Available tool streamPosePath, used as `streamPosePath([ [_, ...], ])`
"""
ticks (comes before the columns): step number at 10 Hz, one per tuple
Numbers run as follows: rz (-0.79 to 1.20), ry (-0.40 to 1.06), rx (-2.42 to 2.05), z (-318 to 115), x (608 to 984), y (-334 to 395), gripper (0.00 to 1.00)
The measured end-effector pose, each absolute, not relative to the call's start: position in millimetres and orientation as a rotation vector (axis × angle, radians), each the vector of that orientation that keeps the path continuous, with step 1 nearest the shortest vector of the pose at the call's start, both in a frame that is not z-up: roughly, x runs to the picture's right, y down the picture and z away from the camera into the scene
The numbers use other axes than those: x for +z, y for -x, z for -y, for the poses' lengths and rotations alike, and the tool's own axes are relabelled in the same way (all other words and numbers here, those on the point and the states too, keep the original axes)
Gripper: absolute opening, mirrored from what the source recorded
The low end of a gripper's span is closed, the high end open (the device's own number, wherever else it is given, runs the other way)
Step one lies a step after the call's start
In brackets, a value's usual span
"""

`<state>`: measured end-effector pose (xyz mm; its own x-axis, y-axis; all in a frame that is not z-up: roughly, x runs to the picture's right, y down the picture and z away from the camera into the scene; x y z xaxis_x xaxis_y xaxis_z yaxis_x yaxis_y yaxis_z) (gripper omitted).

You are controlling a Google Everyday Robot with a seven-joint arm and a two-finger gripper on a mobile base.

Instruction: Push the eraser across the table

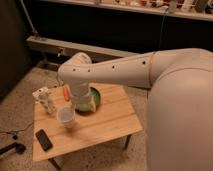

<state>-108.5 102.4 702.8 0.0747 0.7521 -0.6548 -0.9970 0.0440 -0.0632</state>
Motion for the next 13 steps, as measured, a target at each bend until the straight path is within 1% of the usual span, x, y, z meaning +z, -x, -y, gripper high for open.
streamPosePath([
  [13, -0.511, 0.58, 1.412, -101.6, 702.0, 110.8, 0.65],
])
